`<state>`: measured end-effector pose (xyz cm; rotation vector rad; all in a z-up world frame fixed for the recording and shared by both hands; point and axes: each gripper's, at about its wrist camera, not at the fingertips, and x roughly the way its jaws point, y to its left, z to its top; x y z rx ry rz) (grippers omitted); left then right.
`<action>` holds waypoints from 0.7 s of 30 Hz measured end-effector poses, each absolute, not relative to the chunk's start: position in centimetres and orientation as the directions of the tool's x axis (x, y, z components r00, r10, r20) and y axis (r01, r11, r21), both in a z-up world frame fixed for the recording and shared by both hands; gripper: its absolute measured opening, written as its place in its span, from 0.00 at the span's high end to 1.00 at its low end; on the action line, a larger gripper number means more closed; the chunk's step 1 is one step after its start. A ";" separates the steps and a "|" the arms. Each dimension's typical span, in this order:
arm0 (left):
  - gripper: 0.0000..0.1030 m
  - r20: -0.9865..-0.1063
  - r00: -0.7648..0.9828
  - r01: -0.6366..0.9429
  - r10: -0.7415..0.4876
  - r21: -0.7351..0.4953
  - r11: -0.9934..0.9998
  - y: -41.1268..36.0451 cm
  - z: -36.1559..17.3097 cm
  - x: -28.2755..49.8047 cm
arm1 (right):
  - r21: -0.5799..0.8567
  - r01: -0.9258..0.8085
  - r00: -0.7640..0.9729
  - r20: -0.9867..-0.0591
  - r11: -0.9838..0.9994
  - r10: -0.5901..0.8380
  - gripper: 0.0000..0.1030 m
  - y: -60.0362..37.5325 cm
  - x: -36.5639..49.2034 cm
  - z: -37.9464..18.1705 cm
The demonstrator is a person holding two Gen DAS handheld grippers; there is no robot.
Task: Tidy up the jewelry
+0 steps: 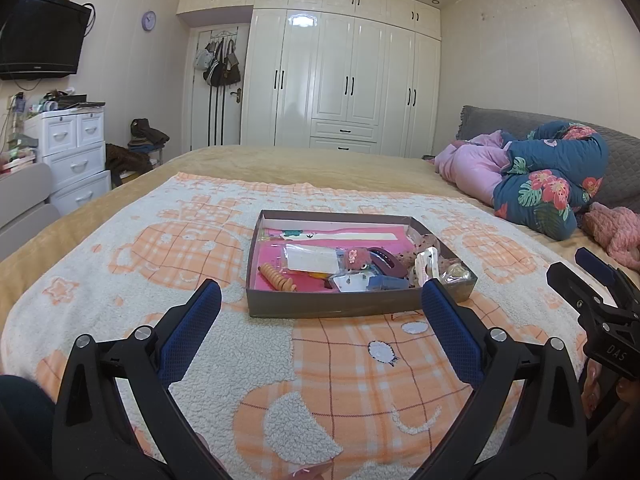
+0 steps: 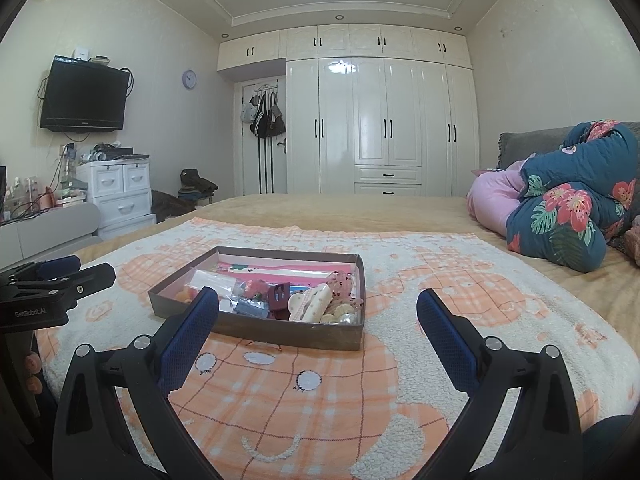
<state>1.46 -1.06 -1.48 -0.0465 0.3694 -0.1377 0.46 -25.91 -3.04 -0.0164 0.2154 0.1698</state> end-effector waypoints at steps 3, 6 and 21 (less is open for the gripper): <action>0.11 -0.357 0.923 0.128 -0.145 -0.070 0.989 -1.1 -1.6 1.5 | 0.003 -0.171 0.962 -0.216 0.985 0.167 0.06 -25.9 0.5 -3.1; 0.11 -0.356 0.923 0.127 -0.144 -0.069 0.989 -1.1 -1.5 1.5 | 0.006 -0.171 0.960 -0.222 0.985 0.168 0.06 -26.0 0.5 -3.1; 0.11 -0.356 0.923 0.126 -0.143 -0.071 0.989 -1.1 -1.6 1.5 | 0.006 -0.171 0.961 -0.221 0.985 0.168 0.06 -26.0 0.6 -3.1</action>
